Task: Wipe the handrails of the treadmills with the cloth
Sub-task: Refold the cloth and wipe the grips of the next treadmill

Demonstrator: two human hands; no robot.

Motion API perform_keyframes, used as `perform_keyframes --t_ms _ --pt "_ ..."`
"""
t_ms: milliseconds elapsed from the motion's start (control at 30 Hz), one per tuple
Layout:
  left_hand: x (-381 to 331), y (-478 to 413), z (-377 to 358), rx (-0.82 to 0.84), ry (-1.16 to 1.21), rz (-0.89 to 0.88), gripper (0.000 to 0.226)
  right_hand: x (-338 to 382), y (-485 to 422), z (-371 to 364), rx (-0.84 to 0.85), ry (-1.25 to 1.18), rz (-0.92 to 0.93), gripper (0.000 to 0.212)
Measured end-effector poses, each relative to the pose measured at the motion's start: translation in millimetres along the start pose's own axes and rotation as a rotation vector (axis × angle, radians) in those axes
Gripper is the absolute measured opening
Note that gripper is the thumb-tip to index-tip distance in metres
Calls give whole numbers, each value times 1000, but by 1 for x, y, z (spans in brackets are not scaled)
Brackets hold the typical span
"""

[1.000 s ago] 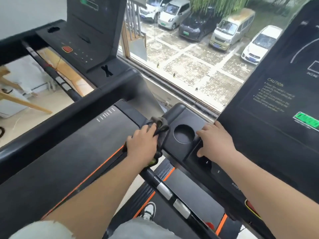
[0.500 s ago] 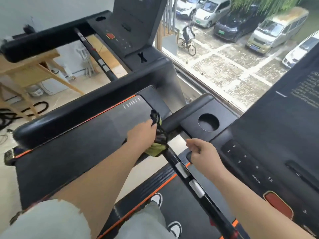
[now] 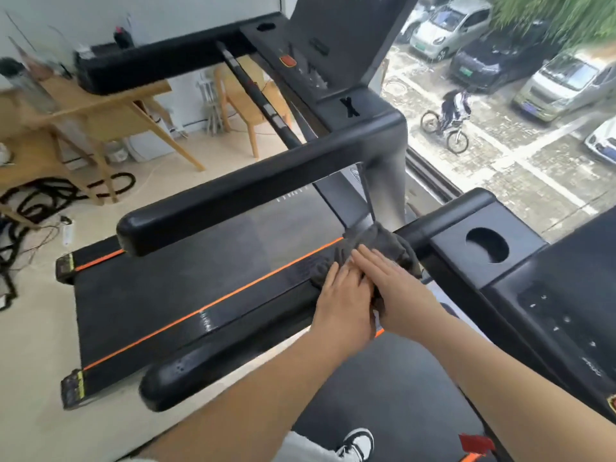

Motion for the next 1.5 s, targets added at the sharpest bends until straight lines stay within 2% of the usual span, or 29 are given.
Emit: perform_keyframes --t_ms 100,200,333,400,467,533,667,833,933,1100,1267,1400,1500 --pt "14 43 1 -143 94 -84 64 3 -23 -7 -25 78 -40 84" --pt "28 70 -2 -256 167 -137 39 6 -36 -7 -17 323 -83 81" --pt "53 79 -2 -221 148 -43 21 9 -42 -6 103 544 -212 81" --pt "59 80 -4 -186 177 -16 21 14 -41 -9 120 529 -185 82" --pt "55 85 -5 -188 247 -10 24 26 -39 -23 107 500 -64 82" --pt "49 91 -5 -168 300 13 21 38 -34 -46 115 418 31 71" --pt "39 99 -9 -110 339 139 17 40 -31 -46 116 399 149 66" --pt "31 117 -18 -80 397 343 19 -1 -51 8 140 417 24 78" --pt "29 125 -23 -98 407 459 22 2 -59 7 202 479 35 81" --pt "29 135 -28 -193 479 584 22 30 -48 -33 173 482 148 79" --pt "35 139 -22 -349 451 658 20 47 -40 -67 89 461 288 69" --pt "46 153 -20 -395 467 705 23 38 -51 -47 136 498 203 74" --pt "58 171 -20 -444 462 748 24 51 -52 -62 120 557 159 74"
Point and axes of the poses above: each hand's wrist, its own y-axis away from the middle knuckle, its own z-axis out of the back of the hand, x = y × z, the point moved 1 cm from there along -y, towards the middle knuckle, and after that the axes turned 10 degrees about -y, right-handed, at the moved point
